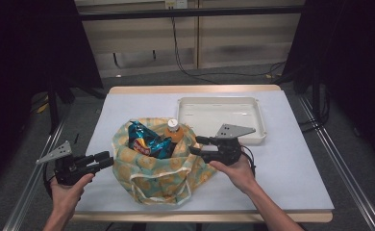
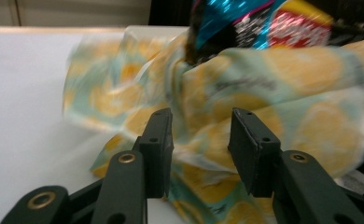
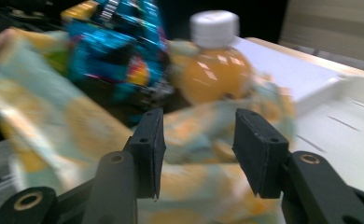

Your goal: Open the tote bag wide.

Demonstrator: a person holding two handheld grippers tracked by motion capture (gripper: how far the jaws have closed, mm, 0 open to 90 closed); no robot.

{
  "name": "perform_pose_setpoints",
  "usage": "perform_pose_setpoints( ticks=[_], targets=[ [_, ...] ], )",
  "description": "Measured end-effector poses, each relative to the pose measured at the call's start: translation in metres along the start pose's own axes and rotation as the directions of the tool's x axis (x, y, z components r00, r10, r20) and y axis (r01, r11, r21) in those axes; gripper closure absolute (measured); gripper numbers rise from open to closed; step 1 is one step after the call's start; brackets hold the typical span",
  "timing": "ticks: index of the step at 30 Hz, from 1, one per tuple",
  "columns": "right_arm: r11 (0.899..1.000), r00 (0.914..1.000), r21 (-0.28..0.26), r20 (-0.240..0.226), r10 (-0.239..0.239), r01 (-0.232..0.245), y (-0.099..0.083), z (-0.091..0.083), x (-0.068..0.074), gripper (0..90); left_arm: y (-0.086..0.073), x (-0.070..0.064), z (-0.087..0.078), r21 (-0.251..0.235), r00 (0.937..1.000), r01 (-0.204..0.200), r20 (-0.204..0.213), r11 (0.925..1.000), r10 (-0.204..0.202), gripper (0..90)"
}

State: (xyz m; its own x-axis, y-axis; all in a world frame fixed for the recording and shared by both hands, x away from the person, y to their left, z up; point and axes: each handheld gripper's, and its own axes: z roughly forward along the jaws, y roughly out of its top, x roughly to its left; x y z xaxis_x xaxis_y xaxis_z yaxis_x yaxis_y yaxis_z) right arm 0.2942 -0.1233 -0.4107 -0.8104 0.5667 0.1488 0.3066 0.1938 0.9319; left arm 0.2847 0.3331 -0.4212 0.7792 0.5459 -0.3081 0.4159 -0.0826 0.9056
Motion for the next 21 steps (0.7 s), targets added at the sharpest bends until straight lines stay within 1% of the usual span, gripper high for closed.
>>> perform_pose_setpoints(
  ticks=[1,2,3,4,5,6,7,8,9,10,11,12,13,14,15,16,17,18,19,20,21],
  targets=[
    [1.000,1.0000,0.000,0.000,0.000,0.000,0.000,0.000,0.000,53.6,0.000,0.000,0.000,0.000,1.0000,0.000,0.000,1.0000,0.000,57.1],
    [1.000,0.9998,-0.007,-0.020,-0.003,0.003,0.002,0.001,0.004,53.6,0.002,-0.003,-0.001,-0.006,0.9999,-0.008,0.006,0.9999,0.008,57.1],
    [1.000,0.9982,-0.003,-0.055,-0.024,0.024,0.006,0.006,0.011,53.7,0.005,-0.010,0.001,-0.017,0.9991,-0.020,0.036,0.9997,0.021,54.0],
    [1.000,0.9982,-0.003,-0.055,-0.024,0.024,0.006,0.006,0.011,53.7,0.005,-0.010,0.001,-0.017,0.9991,-0.020,0.036,0.9997,0.021,51.7],
    [0.999,0.9964,0.003,-0.079,-0.032,0.032,0.007,0.009,0.015,53.6,0.006,-0.019,0.006,-0.012,0.9984,-0.034,0.046,0.9994,0.034,51.7],
    [0.998,0.9922,0.021,-0.112,-0.055,0.057,0.006,0.017,0.022,51.9,0.006,-0.022,0.009,-0.006,0.9977,-0.038,0.056,0.9992,0.039,47.3],
    [0.998,0.9922,0.021,-0.112,-0.055,0.057,0.006,0.017,0.022,51.9,0.006,-0.022,0.009,-0.006,0.9977,-0.038,0.056,0.9992,0.039,45.1],
    [0.997,0.9880,0.042,-0.141,-0.063,0.070,0.004,0.023,0.027,49.4,0.004,-0.024,0.012,0.001,0.9973,-0.041,0.061,0.9992,0.041,43.9],
    [0.997,0.9860,0.044,-0.154,-0.063,0.070,0.004,0.025,0.029,48.2,0.002,-0.025,0.015,0.004,0.9972,-0.044,0.061,0.9990,0.044,43.1],
    [0.997,0.9860,0.044,-0.154,-0.063,0.070,0.004,0.025,0.029,48.2,0.001,-0.024,0.016,0.005,0.9970,-0.043,0.065,0.9991,0.042,43.1],
    [0.996,0.9838,0.045,-0.167,-0.064,0.073,0.003,0.027,0.030,46.4,-0.002,-0.022,0.018,0.013,0.9972,-0.037,0.065,0.9992,0.036,42.4],
    [0.996,0.9818,0.051,-0.178,-0.065,0.076,0.003,0.029,0.031,44.4,-0.003,-0.021,0.019,0.014,0.9980,-0.035,0.053,0.9993,0.035,43.1],
    [0.996,0.9797,0.053,-0.190,-0.063,0.075,0.002,0.032,0.033,39.8,-0.006,-0.018,0.019,-0.001,0.9972,-0.031,0.069,0.9995,0.031,55.2],
    [0.996,0.9797,0.053,-0.190,-0.063,0.075,0.002,0.032,0.033,39.8,-0.006,-0.018,0.019,-0.001,0.9972,-0.031,0.069,0.9995,0.031,63.7],
    [0.995,0.9796,0.058,-0.190,-0.066,0.078,0.002,0.034,0.035,38.4,-0.007,-0.019,0.020,0.002,0.9957,-0.048,0.079,0.9989,0.047,70.8],
    [0.996,0.9780,0.057,-0.200,-0.061,0.073,0.001,0.035,0.036,38.4,-0.008,-0.022,0.020,0.012,0.9941,-0.071,0.083,0.9974,0.070,77.2],
    [0.995,0.9750,0.060,-0.214,-0.060,0.074,0.000,0.036,0.037,38.4,-0.008,-0.022,0.020,0.012,0.9941,-0.071,0.083,0.9974,0.070,82.3],
    [0.994,0.9729,0.068,-0.222,-0.066,0.083,-0.001,0.037,0.038,38.9,-0.010,-0.024,0.019,0.019,0.9930,-0.086,0.083,0.9962,0.084,86.6],
    [0.993,0.9734,0.074,-0.217,-0.073,0.091,-0.001,0.039,0.039,40.6,-0.011,-0.025,0.018,0.018,0.9937,-0.087,0.073,0.9960,0.086,88.2],
    [0.993,0.9726,0.077,-0.222,-0.068,0.087,-0.002,0.040,0.040,42.8,-0.011,-0.025,0.018,0.018,0.9937,-0.087,0.073,0.9960,0.086,88.8],
    [0.993,0.9726,0.077,-0.222,-0.068,0.087,-0.002,0.040,0.040,42.8,-0.011,-0.026,0.016,0.020,0.9939,-0.087,0.069,0.9960,0.085,88.8]
  ],
)
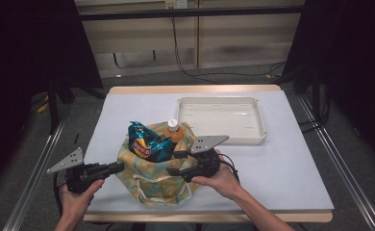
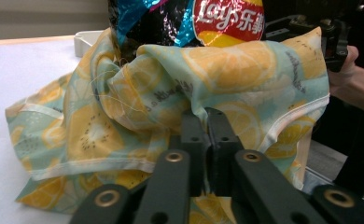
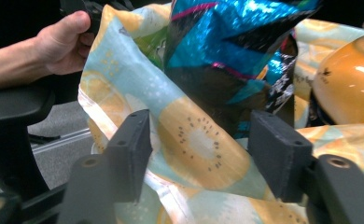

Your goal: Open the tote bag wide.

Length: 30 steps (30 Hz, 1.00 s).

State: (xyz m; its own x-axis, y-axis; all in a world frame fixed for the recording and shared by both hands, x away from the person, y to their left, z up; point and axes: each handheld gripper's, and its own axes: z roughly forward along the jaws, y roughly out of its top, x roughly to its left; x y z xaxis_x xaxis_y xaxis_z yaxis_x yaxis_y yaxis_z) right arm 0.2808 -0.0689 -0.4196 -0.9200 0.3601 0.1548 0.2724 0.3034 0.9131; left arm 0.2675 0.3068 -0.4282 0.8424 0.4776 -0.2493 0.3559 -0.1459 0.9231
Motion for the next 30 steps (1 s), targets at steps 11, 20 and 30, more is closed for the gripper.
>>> perform_pose_setpoints(
  ticks=[11,20,30],
  targets=[
    [1.000,0.9996,-0.018,0.017,0.023,-0.023,-0.004,-0.011,0.004,90.0,0.008,-0.013,-0.021,-0.033,0.9998,-0.018,-0.013,0.9993,0.018,89.0],
    [1.000,0.9999,0.010,0.011,0.002,-0.002,-0.007,-0.018,0.012,90.0,-0.006,-0.018,-0.027,0.012,0.9990,-0.044,0.007,0.9990,0.044,90.0],
    [0.999,0.9999,0.046,-0.012,0.001,-0.001,-0.023,-0.011,0.016,90.0,-0.029,0.002,-0.006,0.122,0.9999,-0.011,0.003,0.9924,0.011,90.0]
  ],
)
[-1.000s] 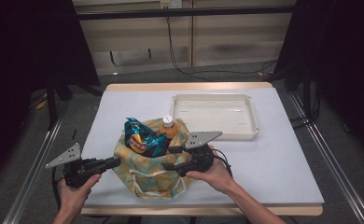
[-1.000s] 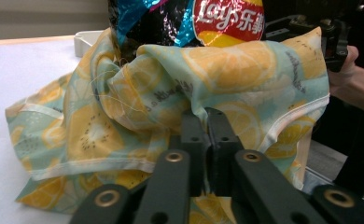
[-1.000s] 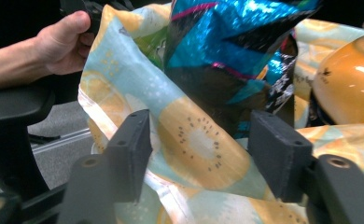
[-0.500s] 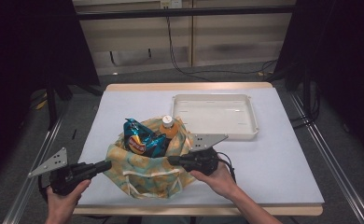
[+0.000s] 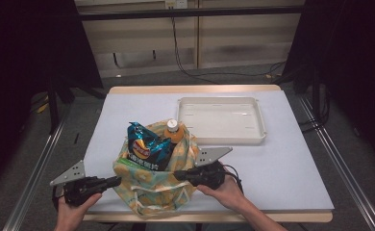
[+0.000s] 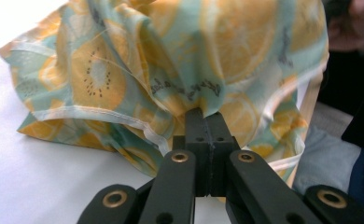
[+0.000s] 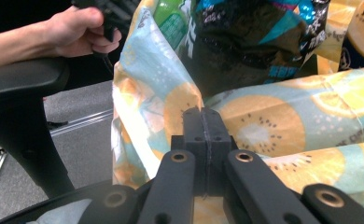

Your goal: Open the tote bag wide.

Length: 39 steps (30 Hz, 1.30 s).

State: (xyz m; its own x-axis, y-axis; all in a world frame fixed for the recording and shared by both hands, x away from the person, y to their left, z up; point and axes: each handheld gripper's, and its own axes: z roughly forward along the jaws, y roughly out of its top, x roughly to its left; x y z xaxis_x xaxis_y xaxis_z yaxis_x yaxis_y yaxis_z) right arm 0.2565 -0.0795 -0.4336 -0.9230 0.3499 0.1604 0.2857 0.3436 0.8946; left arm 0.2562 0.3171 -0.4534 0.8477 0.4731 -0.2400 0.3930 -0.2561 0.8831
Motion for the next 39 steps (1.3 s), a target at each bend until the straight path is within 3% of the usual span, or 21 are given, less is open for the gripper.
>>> perform_pose_setpoints(
  ticks=[3,6,9,13,26,30,31,32,34,39],
  targets=[
    [1.000,1.0000,-0.002,-0.004,0.009,-0.009,-0.003,-0.001,-0.001,90.0,-0.003,0.005,0.005,-0.006,0.9997,0.005,0.024,1.0000,-0.004,90.0],
    [1.000,0.9997,0.013,-0.017,0.020,-0.019,-0.009,0.001,-0.002,90.0,-0.007,0.008,0.006,0.004,0.9998,0.011,0.014,0.9999,-0.011,90.0],
    [0.998,0.9996,0.049,-0.010,0.026,-0.025,-0.015,0.007,-0.005,90.0,-0.013,0.012,0.012,0.056,0.9997,0.024,-0.012,0.9982,-0.023,90.0],
    [0.997,0.9991,0.071,-0.005,0.042,-0.041,-0.024,0.010,-0.008,90.0,-0.017,0.016,0.011,0.034,0.9989,0.044,0.010,0.9984,-0.045,90.0],
    [0.984,0.9998,0.179,0.005,0.022,-0.022,-0.047,0.023,-0.012,90.0,-0.028,0.020,0.023,0.104,0.9989,0.033,0.029,0.9940,-0.037,90.0],
    [0.985,0.9996,0.170,0.001,0.030,-0.029,-0.046,0.022,-0.012,90.0,-0.028,0.020,0.024,0.133,0.9992,0.030,0.021,0.9906,-0.033,90.0],
    [0.986,0.9996,0.163,-0.007,0.027,-0.025,-0.045,0.020,-0.012,89.3,-0.028,0.020,0.024,0.142,0.9991,0.042,0.001,0.9890,-0.043,88.7],
    [0.990,0.9995,0.139,-0.011,0.031,-0.029,-0.042,0.016,-0.012,84.4,-0.026,0.022,0.020,0.131,0.9988,0.048,-0.016,0.9903,-0.046,82.8],
    [0.992,0.9994,0.124,-0.014,0.032,-0.030,-0.039,0.013,-0.013,81.3,-0.026,0.022,0.017,0.104,0.9981,0.061,-0.019,0.9928,-0.059,81.4],
    [0.998,0.9995,0.053,-0.008,0.031,-0.030,-0.026,-0.003,-0.014,75.1,-0.016,0.017,0.004,0.048,0.9992,0.032,-0.023,0.9983,-0.031,74.7]
  ],
)
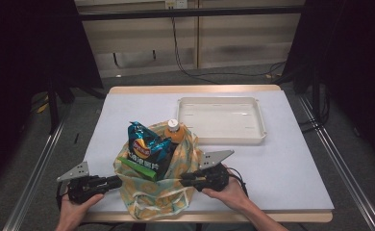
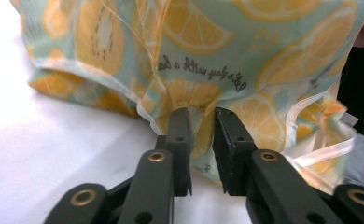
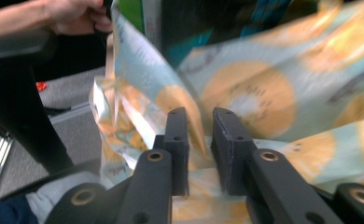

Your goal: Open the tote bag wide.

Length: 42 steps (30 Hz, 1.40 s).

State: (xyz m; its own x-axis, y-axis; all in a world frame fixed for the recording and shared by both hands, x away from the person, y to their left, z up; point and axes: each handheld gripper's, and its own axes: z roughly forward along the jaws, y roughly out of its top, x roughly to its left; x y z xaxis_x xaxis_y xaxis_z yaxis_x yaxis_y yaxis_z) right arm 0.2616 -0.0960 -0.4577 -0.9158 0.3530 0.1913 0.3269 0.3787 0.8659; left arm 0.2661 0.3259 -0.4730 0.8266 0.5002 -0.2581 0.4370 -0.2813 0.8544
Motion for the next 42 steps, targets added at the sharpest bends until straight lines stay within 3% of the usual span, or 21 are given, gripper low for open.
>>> perform_pose_setpoints(
  ticks=[4,8,9,14,19,26,31,34,35,36,37,39,42],
  targets=[
    [0.998,0.9993,-0.058,0.037,0.005,-0.002,0.008,-0.014,-0.001,66.7,0.017,-0.003,-0.011,-0.045,0.9988,-0.035,-0.037,0.9984,0.033,72.0],
    [0.998,0.9978,-0.068,0.066,0.001,0.004,0.012,-0.019,-0.005,65.9,0.031,-0.002,-0.016,-0.039,0.9968,-0.045,-0.068,0.9982,0.042,65.4],
    [0.997,0.9973,-0.072,0.073,0.004,0.001,0.013,-0.020,-0.007,65.9,0.036,0.000,-0.018,-0.049,0.9973,-0.051,-0.056,0.9975,0.048,65.5],
    [0.995,0.9928,-0.098,0.119,0.009,0.003,0.021,-0.031,-0.013,62.9,0.050,0.006,-0.027,-0.101,0.9957,-0.055,-0.080,0.9933,0.047,65.6],
    [0.995,0.9880,-0.096,0.150,0.035,-0.021,0.022,-0.028,-0.024,55.7,0.061,0.009,-0.021,-0.108,0.9960,-0.064,-0.069,0.9921,0.057,65.3],
    [0.998,0.9868,-0.059,0.159,0.030,-0.021,0.021,-0.021,-0.027,48.3,0.064,0.014,-0.011,-0.129,0.9987,-0.024,-0.048,0.9914,0.018,56.6],
    [0.997,0.9840,-0.068,0.174,0.036,-0.024,0.023,-0.017,-0.030,41.9,0.068,0.019,0.003,-0.102,0.9992,-0.015,-0.039,0.9947,0.011,50.4],
    [0.996,0.9855,-0.084,0.164,0.045,-0.032,0.026,-0.010,-0.033,38.7,0.071,0.022,0.013,-0.060,0.9991,-0.020,-0.038,0.9980,0.018,49.1],
    [0.996,0.9859,-0.083,0.161,0.044,-0.031,0.026,-0.007,-0.033,37.5,0.070,0.025,0.019,-0.031,0.9994,-0.033,0.012,0.9990,0.033,50.4],
    [0.996,0.9859,-0.083,0.161,0.044,-0.031,0.026,-0.007,-0.033,37.5,0.070,0.025,0.019,-0.031,0.9994,-0.033,0.012,0.9990,0.033,76.0],
    [0.997,0.9872,-0.075,0.154,0.041,-0.030,0.027,-0.001,-0.033,35.6,0.068,0.025,0.021,-0.018,0.9991,-0.037,0.021,0.9991,0.038,76.0],
    [0.998,0.9880,-0.065,0.150,0.035,-0.026,0.028,0.003,-0.032,34.8,0.064,0.024,0.026,0.022,0.9984,-0.050,0.025,0.9985,0.050,88.4],
    [0.998,0.9881,-0.053,0.149,0.037,-0.029,0.028,0.006,-0.032,34.9,0.057,0.025,0.028,0.054,0.9990,-0.038,0.026,0.9978,0.037,89.8]
  ],
)
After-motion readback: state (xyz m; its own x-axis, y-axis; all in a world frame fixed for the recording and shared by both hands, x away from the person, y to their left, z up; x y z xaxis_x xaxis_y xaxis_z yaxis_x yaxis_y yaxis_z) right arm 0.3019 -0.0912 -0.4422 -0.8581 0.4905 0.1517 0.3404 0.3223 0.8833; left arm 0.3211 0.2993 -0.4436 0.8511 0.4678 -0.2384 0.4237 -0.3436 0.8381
